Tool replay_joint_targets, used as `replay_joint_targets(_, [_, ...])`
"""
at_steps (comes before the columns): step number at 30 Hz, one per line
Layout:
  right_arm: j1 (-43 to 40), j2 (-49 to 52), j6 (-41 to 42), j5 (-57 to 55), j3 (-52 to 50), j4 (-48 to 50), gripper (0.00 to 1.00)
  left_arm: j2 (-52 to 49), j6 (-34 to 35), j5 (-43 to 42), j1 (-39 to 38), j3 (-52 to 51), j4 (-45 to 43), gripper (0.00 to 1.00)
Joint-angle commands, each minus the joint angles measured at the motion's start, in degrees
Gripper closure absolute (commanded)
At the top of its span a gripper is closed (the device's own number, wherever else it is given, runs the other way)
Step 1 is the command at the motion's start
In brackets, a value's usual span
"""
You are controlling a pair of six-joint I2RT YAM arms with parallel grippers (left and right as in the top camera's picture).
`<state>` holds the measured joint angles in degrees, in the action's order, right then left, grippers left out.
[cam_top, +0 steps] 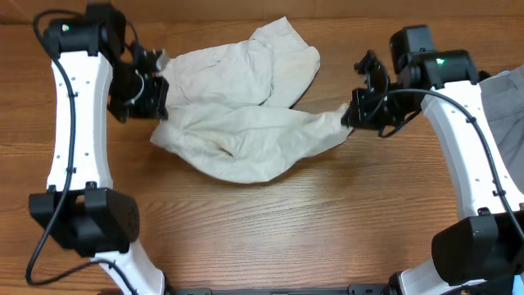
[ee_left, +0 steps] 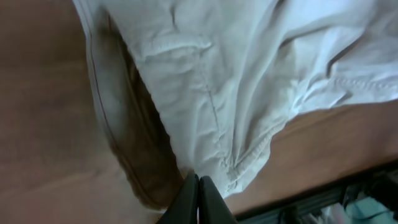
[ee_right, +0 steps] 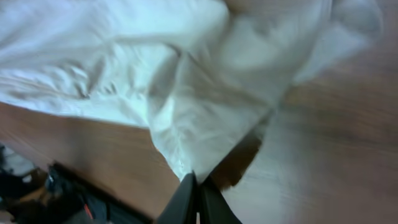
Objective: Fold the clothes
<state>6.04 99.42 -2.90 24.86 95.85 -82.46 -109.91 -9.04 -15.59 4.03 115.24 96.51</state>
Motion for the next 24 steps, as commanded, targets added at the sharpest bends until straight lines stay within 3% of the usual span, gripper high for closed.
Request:
replay_joint_targets(1, [-0.2,-2.5,-1.6,-5.6,-1.0,-2.8,0.95,5.6,0.3,4.1,0.0,-6.8,0.3,0.96])
replay_joint_targets(4, [-0.2,-2.5,1.3,-9.4,-1.0,-6.0,0.94,8.8,1.7,6.3,0.7,-11.3,0.3,0.95])
replay_joint_targets(9, [-0.2,-2.5,8.0,-18.1,-1.0,-10.0,0.89,13.1,3.7,8.9,2.2,-14.2,0.3,0.85])
replay_joint_targets(10, [-0.2,-2.5,9.0,-18.9,-1.0,-10.6,0.85,13.8,3.8,9.4,2.5,-14.6,0.3,0.80])
replay_joint_targets(12, [-0.2,-2.5,10.6,-20.4,-1.0,-11.9,0.59,15.0,5.5,11.5,3.0,-15.3,0.3,0.71])
replay_joint_targets(13, [-0.2,-2.5,11.1,-21.1,-1.0,-12.5,0.54,15.5,6.5,12.6,3.2,-15.6,0.3,0.68])
replay_joint_targets(15, [-0.2,-2.5,12.4,-22.7,-1.0,-12.9,0.50,16.1,7.4,13.6,3.5,-15.8,0.3,0.60])
replay_joint_targets(20, [-0.2,-2.5,13.4,-20.8,-1.0,-8.6,0.26,16.5,7.4,12.3,3.5,-15.8,-0.7,0.35])
replay_joint_targets(21, [-0.2,-2.5,13.4,-20.0,-1.0,-6.7,0.23,16.5,7.4,11.6,3.5,-15.8,-1.4,0.24])
replay_joint_targets(24, [-0.2,-2.3,13.4,-18.4,-1.1,-0.4,0.23,16.5,7.3,10.1,3.5,-15.8,-4.4,0.16])
